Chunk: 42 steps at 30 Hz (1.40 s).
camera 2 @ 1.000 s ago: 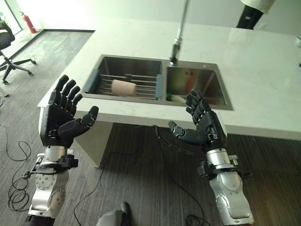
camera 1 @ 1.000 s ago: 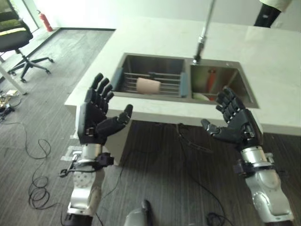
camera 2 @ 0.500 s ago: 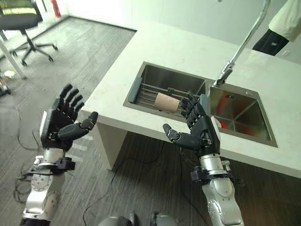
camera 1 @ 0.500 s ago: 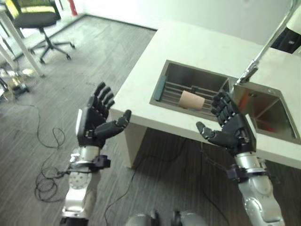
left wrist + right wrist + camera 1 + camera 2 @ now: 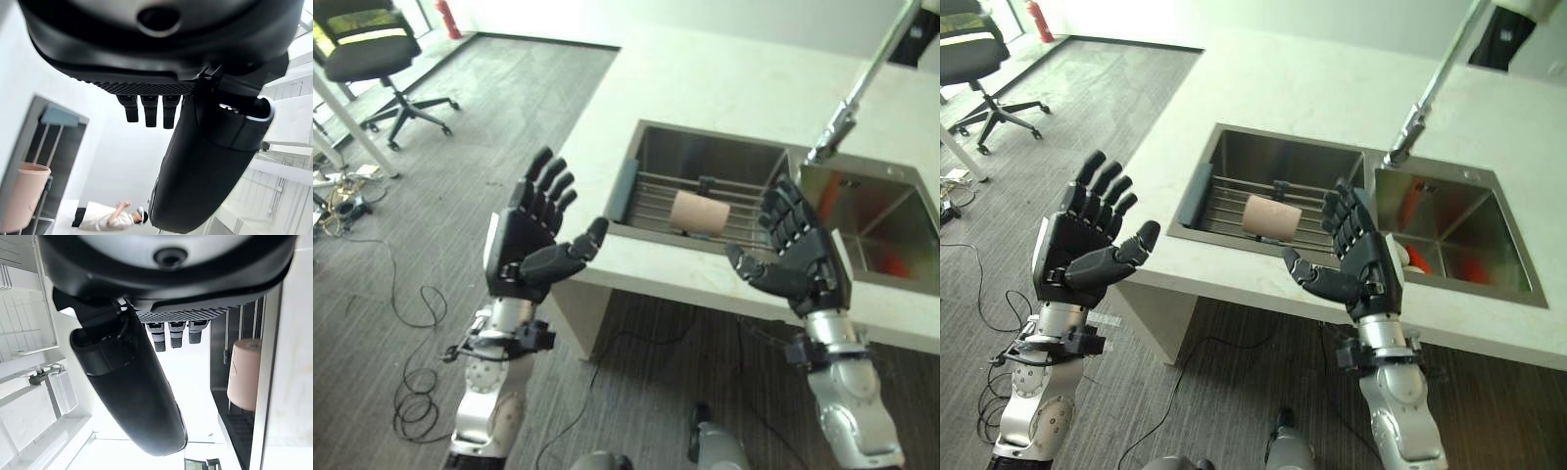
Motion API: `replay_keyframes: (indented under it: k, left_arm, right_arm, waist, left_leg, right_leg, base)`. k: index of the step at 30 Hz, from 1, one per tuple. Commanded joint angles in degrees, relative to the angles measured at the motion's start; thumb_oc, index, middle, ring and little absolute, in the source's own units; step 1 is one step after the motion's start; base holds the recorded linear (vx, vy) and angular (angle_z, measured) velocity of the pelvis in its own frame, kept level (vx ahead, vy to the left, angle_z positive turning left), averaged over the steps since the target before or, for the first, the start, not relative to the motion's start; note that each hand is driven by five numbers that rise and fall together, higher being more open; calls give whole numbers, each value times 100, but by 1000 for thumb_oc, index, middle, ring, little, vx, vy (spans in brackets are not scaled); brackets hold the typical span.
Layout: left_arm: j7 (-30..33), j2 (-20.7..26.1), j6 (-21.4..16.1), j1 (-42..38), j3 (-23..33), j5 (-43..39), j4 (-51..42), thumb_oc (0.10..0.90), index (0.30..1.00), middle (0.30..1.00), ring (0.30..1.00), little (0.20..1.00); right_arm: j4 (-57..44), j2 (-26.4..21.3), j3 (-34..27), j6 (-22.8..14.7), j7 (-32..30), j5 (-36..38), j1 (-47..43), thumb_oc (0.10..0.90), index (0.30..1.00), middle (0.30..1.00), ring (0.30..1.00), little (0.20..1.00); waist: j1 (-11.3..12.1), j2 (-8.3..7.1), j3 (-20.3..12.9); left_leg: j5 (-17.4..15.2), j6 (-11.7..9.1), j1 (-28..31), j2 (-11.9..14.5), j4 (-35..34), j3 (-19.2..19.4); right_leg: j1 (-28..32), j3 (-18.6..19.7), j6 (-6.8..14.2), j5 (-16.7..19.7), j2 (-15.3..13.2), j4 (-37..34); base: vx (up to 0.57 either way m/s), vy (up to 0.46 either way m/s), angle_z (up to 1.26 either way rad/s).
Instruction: Place the dishes in the dishwasher.
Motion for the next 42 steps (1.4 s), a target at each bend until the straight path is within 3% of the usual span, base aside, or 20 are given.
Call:
replay_keyframes:
  k: [1,2,4,6,8,9,11,12,13,16,25,29,34,39,42]
  left_arm:
    - [-729,153,-245,-430,-74,-937,-623,800,900,900,900,900]
    - [-830,152,-349,-457,-64,-1085,-637,800,900,900,900,900]
    - [-1011,131,-602,-539,-12,-1154,-723,800,900,900,900,900]
    - [-1086,66,-933,-656,35,-1204,-805,800,900,900,900,900]
    - [-1155,-19,-885,-713,110,-1266,-846,800,900,900,900,900]
    - [-1110,-77,-810,-747,138,-1127,-798,800,900,900,900,900]
    - [-1052,-70,-786,-729,145,-1015,-760,800,900,900,900,900]
    - [-1141,-16,-741,-531,248,-991,-718,800,900,900,900,900]
    - [-1269,47,-824,-341,342,-946,-690,800,900,900,900,900]
    - [-1297,72,-910,-252,437,-979,-679,800,900,900,900,900]
    - [-1065,33,-846,-387,443,-592,-524,800,900,900,900,900]
    - [-696,192,-711,-362,489,146,-382,800,900,900,900,900]
    - [-356,539,-556,-365,603,1006,-81,800,900,900,900,900]
    - [-117,1286,-148,-616,500,2350,367,800,900,900,900,900]
    - [-10,1651,-80,-863,401,2431,632,800,900,900,900,900]
  right_arm:
    - [-664,-211,-433,-688,-64,92,-293,800,900,900,900,900]
    - [-670,-228,-493,-695,-22,143,-278,800,900,900,900,900]
    - [-737,-261,-608,-609,42,294,-223,800,900,900,900,900]
    - [-742,-269,-727,-424,164,471,-162,800,900,900,900,900]
    - [-668,-256,-741,-251,276,551,-147,800,900,900,900,900]
    - [-627,-232,-698,-169,335,528,-151,800,900,900,900,900]
    - [-626,-231,-652,-97,385,512,-178,800,900,900,900,900]
    - [-598,-184,-627,-26,468,393,-251,800,900,900,900,900]
    - [-559,-157,-557,92,562,253,-313,800,900,900,900,900]
    - [-517,-238,-487,283,637,201,-410,800,900,900,900,900]
    - [-609,-330,-546,353,709,151,-262,800,900,900,900,900]
    - [-621,-344,-561,303,662,32,-197,800,900,900,900,900]
    - [-559,-377,-531,263,613,-77,-261,800,900,900,900,900]
    - [-450,-614,-493,287,539,-35,-437,800,900,900,900,900]
    - [-394,-745,-420,299,551,-3,-531,800,900,900,900,900]
  waist:
    - [-210,-30,-807]
    - [-271,-3,-840]
    - [-368,90,-899]
    - [-411,183,-912]
    - [-365,160,-865]
    - [-314,134,-810]
    - [-277,140,-765]
    - [-244,253,-707]
    - [-188,356,-680]
    - [-65,413,-649]
    - [-139,386,-794]
    - [-127,339,-847]
    - [-81,321,-870]
    - [-118,368,-890]
    - [-152,399,-901]
  left_leg:
    - [29,-385,277,415,-232,14]
    - [35,-436,338,470,-232,61]
    - [391,-558,430,657,-232,260]
    - [1205,-750,542,822,-232,463]
    - [1584,-788,553,711,-232,521]
    - [1623,-739,433,581,-232,545]
    - [1390,-639,297,483,-232,598]
    - [944,-529,8,459,-232,658]
    - [750,-498,-289,403,-232,539]
    - [771,-491,-497,276,-232,157]
    - [704,-510,-570,348,-232,24]
    - [656,-462,-530,313,-232,-24]
    - [626,-397,-530,246,-232,-74]
    - [588,-341,-503,194,-232,-44]
    - [567,-309,-482,183,-232,20]
  right_leg:
    - [-187,-6,539,8,-78,-132]
    - [-186,7,496,-14,-14,-132]
    - [-167,-12,402,-108,138,-132]
    - [-58,-58,246,-249,299,-132]
    - [81,-88,143,-356,330,-132]
    - [203,-106,99,-421,337,-132]
    - [278,-130,108,-461,330,-132]
    - [339,-121,149,-496,390,-132]
    - [398,54,181,-562,532,-132]
    - [495,251,166,-682,665,-132]
    - [626,323,156,-860,688,-132]
    - [693,280,164,-878,643,-132]
    - [743,271,187,-883,602,-132]
    - [760,278,234,-867,562,-132]
    - [771,292,257,-867,550,-132]
  base:
    - [244,-283,-7]
    - [138,-172,-8]
    - [152,-208,-12]
    - [152,-209,-7]
    - [168,-215,-27]
    - [126,-158,-33]
    - [95,-71,-33]
    - [130,20,-30]
    - [116,44,-32]
    - [84,64,-30]
    - [66,92,-32]
    - [62,102,11]
    - [44,73,3]
    - [15,80,1]
    - [9,70,-3]
